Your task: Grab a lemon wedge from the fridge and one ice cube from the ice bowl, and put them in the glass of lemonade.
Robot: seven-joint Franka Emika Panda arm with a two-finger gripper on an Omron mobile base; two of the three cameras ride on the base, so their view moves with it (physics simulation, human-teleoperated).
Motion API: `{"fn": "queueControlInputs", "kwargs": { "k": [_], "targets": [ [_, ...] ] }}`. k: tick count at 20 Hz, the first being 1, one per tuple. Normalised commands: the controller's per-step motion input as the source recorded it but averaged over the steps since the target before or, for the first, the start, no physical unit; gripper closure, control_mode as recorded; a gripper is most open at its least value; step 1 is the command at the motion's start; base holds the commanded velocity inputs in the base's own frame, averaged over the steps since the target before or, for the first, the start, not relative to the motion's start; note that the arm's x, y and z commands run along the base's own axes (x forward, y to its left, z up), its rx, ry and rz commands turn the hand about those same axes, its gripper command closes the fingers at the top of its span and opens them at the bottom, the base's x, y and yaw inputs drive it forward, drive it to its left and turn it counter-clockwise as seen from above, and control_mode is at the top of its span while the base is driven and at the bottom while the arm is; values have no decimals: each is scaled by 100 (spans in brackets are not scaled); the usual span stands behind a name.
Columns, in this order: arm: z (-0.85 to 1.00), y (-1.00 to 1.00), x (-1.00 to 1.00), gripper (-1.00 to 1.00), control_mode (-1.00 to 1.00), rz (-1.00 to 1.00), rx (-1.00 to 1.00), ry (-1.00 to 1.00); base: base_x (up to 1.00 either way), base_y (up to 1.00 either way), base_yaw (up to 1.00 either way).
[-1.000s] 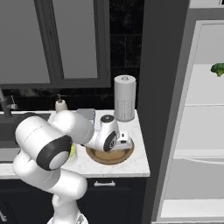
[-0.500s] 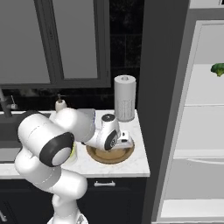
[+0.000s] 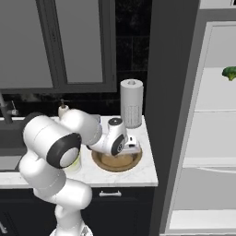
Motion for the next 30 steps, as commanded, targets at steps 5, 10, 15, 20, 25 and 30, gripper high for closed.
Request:
{"fn": "queueControlInputs", "kwargs": {
  "k": [5,10,15,20,25,30],
  "targets": [
    [-10,0,10,-100,-100,0,0,-3,0,0,0],
    [-22,0,-50,-100,-100,0,0,-5,0,0,0],
    [-7,0,-44,-100,-100,0,0,-6,0,0,0],
    [-7,0,1,-100,-100,0,0,-2,0,0,0],
    [-1,0,26,-100,-100,0,0,-2,0,0,0],
    [0,0,21,-100,-100,0,0,-3,0,0,0]
  ]
}}
